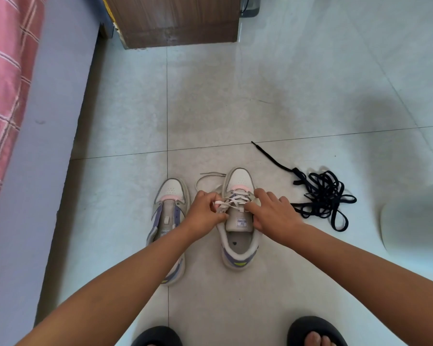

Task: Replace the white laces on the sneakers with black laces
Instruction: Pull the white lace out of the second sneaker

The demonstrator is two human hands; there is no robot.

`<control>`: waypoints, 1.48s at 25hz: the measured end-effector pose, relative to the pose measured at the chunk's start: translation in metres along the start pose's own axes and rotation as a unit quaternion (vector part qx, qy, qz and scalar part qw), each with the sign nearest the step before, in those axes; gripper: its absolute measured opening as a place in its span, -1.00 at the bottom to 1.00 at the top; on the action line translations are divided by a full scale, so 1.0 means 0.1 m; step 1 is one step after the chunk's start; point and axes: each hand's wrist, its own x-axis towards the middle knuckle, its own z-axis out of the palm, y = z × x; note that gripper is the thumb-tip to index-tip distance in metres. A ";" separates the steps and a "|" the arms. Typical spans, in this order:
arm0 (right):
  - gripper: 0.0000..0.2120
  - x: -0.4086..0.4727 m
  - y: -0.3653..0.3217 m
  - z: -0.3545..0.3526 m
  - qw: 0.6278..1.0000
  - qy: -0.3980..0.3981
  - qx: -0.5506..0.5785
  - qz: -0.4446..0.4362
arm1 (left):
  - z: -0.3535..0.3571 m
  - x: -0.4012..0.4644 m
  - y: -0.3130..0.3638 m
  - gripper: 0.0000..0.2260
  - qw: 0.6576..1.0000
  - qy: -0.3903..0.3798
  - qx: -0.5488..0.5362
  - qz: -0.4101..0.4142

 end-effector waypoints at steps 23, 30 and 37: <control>-0.88 -0.10 -0.02 -0.09 0.968 -0.130 0.178 0.118 | -0.85 0.35 0.10 -0.72 0.892 0.126 -0.415 -0.123; -0.84 -0.06 -0.04 -0.06 0.894 -0.114 0.402 0.161 | -0.38 0.09 0.32 -0.63 0.970 -0.034 0.214 -0.106; -0.53 -0.06 -0.07 -0.18 0.445 -0.105 0.835 0.307 | 0.32 -0.24 0.16 -0.76 0.911 -0.141 0.378 -0.083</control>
